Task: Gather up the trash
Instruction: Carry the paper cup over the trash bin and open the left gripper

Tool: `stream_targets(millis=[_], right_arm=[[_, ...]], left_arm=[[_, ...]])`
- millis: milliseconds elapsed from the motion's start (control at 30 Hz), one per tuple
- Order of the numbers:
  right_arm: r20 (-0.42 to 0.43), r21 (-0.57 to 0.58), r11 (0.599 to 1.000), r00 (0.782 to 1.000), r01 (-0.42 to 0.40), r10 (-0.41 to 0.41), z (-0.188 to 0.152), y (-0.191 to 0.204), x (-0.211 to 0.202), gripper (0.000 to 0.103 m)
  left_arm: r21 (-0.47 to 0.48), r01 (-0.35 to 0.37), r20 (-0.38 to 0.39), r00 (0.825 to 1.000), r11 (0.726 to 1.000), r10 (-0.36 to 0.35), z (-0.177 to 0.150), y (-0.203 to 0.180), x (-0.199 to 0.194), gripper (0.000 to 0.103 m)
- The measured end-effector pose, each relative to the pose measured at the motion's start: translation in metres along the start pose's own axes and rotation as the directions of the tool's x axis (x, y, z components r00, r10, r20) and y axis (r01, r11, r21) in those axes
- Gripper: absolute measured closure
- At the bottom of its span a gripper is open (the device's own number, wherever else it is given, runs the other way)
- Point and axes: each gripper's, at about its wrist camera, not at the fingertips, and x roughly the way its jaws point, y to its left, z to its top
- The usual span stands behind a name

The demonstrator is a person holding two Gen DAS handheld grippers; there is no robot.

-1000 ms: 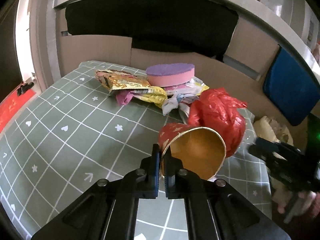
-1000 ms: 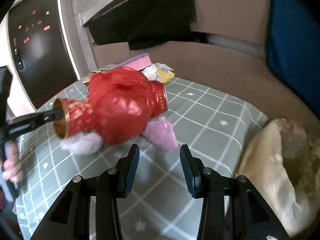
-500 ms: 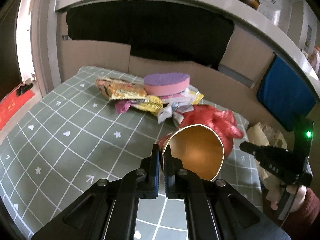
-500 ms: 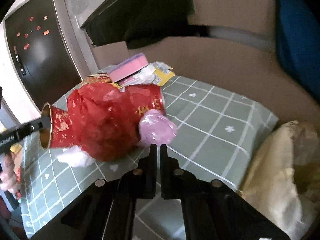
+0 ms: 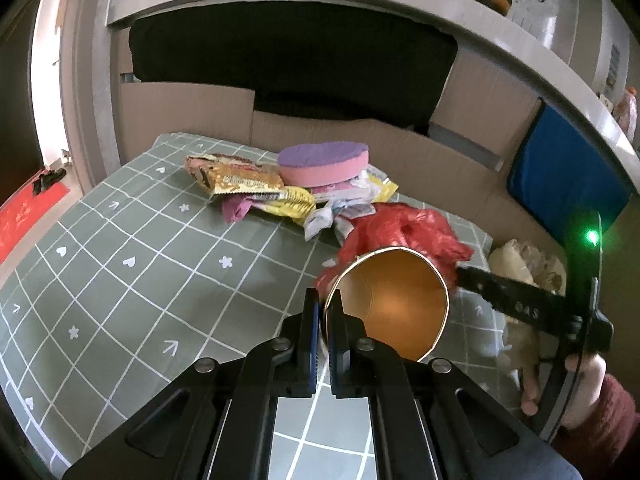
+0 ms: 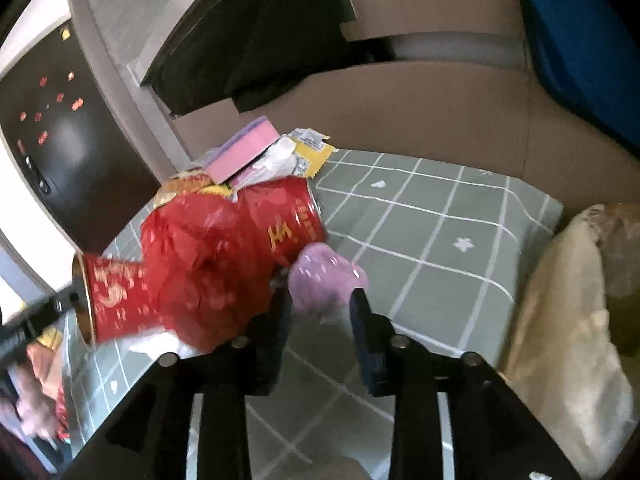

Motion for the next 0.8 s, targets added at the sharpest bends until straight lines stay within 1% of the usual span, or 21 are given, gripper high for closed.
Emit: stream_targets(millis=[67, 100, 133, 200, 233, 300, 333, 367, 400, 433, 533, 667, 800], right_arm=[[-0.048, -0.008, 1.0, 0.999, 0.011, -0.011, 0.004, 0.003, 0.018, 0.065], [-0.065, -0.016, 1.0, 0.998, 0.015, -0.016, 0.006, 0.005, 0.024, 0.061], [-0.077, -0.033, 0.999, 0.996, 0.032, -0.034, 0.008, 0.008, 0.031, 0.061], [-0.092, -0.061, 0.996, 0.993, 0.063, -0.069, 0.012, 0.011, 0.04, 0.061], [-0.109, -0.062, 0.996, 0.991, 0.065, -0.071, 0.013, 0.01, 0.046, 0.061], [-0.099, -0.061, 0.996, 0.993, 0.065, -0.071, 0.015, 0.009, 0.048, 0.062], [-0.1, -0.062, 0.996, 0.992, 0.07, -0.076, 0.016, 0.009, 0.048, 0.065], [-0.101, -0.067, 0.995, 0.991, 0.076, -0.082, 0.017, 0.008, 0.047, 0.078], [-0.092, -0.072, 0.994, 0.992, 0.081, -0.087, 0.016, 0.008, 0.043, 0.086], [-0.063, -0.078, 0.993, 0.993, 0.093, -0.098, 0.015, 0.008, 0.035, 0.089], [0.006, -0.095, 0.99, 0.994, 0.108, -0.107, 0.013, 0.009, 0.008, 0.09], [0.05, -0.074, 0.994, 0.996, 0.082, -0.079, 0.014, 0.006, -0.024, 0.09], [0.093, -0.092, 0.991, 0.992, 0.097, -0.088, 0.016, 0.012, -0.055, 0.09]], left_arm=[[-0.001, -0.004, -0.009, 1.0, 1.0, 0.004, -0.002, 0.003, 0.005, 0.099], [-0.004, -0.006, -0.012, 1.0, 1.0, 0.006, -0.002, 0.005, 0.007, 0.099], [-0.007, -0.011, -0.013, 1.0, 1.0, 0.011, -0.003, 0.007, 0.009, 0.099], [-0.017, -0.011, -0.018, 1.0, 1.0, 0.011, -0.003, 0.012, 0.013, 0.099], [-0.026, -0.009, -0.023, 1.0, 1.0, 0.008, -0.004, 0.015, 0.015, 0.099], [-0.035, -0.008, -0.036, 0.999, 0.999, 0.007, -0.005, 0.019, 0.021, 0.099], [-0.035, -0.009, -0.042, 0.999, 0.999, 0.008, -0.005, 0.02, 0.024, 0.099], [-0.034, -0.011, -0.045, 0.999, 0.999, 0.009, -0.006, 0.02, 0.025, 0.099], [-0.034, -0.011, -0.046, 0.999, 0.999, 0.009, -0.006, 0.021, 0.026, 0.099], [-0.035, -0.007, -0.045, 0.999, 0.999, 0.006, -0.006, 0.021, 0.027, 0.099], [-0.026, -0.001, -0.026, 1.0, 1.0, 0.0, -0.003, 0.017, 0.023, 0.099], [0.006, 0.0, 0.042, 0.999, 1.0, 0.0, 0.008, 0.004, 0.003, 0.1], [0.047, -0.003, 0.111, 0.994, 0.999, -0.003, 0.024, -0.015, -0.023, 0.1]])
